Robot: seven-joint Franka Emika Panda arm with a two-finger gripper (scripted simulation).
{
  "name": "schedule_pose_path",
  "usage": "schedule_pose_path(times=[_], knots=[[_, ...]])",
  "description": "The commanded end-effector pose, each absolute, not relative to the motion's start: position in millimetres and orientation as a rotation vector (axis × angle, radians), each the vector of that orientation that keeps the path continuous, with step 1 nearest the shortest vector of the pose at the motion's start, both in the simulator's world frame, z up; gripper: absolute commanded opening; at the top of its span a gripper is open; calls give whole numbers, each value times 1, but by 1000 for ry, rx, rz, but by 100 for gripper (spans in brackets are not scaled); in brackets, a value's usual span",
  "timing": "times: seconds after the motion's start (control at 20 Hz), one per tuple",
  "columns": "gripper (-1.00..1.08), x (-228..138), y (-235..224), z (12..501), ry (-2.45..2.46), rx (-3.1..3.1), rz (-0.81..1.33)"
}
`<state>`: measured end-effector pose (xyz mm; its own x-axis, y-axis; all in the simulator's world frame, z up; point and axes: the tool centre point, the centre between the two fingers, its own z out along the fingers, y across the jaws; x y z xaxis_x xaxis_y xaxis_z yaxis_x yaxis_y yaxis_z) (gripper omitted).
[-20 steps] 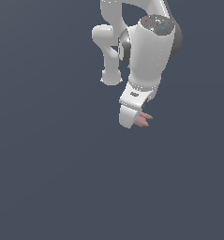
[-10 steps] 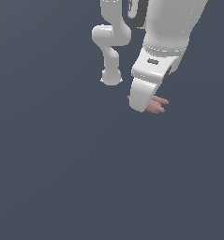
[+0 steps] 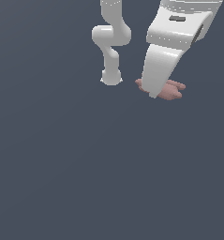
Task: Pick up the object and move it to a goal position.
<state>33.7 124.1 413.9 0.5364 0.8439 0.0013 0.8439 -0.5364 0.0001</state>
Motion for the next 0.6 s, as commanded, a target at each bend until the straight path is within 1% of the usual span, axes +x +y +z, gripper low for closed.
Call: schedule_pose_path(times=[0.0, 0.55], knots=[[-100, 37, 126, 425, -1512, -2753, 0], [-100, 43, 131, 447, -1511, -2754, 0]])
